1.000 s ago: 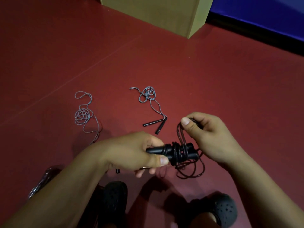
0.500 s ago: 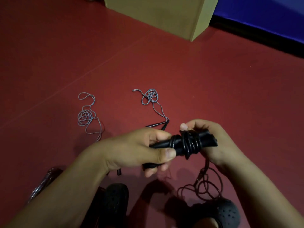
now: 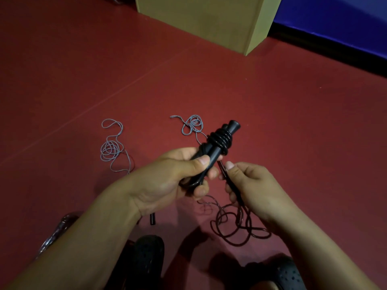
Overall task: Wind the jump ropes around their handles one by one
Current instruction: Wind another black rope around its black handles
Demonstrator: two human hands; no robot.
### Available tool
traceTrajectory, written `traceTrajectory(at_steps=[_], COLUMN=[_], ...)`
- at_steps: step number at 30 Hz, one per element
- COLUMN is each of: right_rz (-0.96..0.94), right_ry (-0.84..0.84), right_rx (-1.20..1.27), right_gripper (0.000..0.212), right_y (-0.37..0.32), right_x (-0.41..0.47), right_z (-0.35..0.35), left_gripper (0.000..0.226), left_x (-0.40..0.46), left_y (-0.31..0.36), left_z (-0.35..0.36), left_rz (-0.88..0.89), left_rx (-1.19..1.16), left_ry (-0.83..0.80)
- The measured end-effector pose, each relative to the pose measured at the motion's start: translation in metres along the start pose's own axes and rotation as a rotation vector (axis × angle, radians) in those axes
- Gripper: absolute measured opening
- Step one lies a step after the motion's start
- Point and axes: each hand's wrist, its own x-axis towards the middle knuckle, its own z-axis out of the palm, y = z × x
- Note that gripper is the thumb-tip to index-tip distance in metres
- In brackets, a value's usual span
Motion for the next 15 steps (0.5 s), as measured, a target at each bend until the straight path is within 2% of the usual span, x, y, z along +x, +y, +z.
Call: traceTrajectory(at_steps=[4, 5, 11, 15], right_rz=[0.010, 0.014, -0.054, -0.088], right_ry=[0.014, 0.010, -0.057, -0.093], right_rx=[-0.027, -0.037, -0.220, -0.299], right_gripper=[0.035, 0.034, 0.034, 0.029], right_y=[-0.001, -0.002, -0.002, -0.002], right_x=[-0.002, -0.002, -0.007, -0.007], right_z=[0.000, 0.000, -0.003, -0.005], left_gripper=[0.014, 0.012, 0.024, 0.026], left_x=[0.003, 0.005, 0.013, 0.017], left_y=[-0.002, -0.003, -0.007, -0.012], left_z=[0.002, 0.002, -0.001, 0.000], left_rz=[0.009, 0.011, 0.031, 0.042], left_rx=[0.152, 0.209, 0.338, 0.440], left_ry=[0.142, 0.190, 0.398, 0.472])
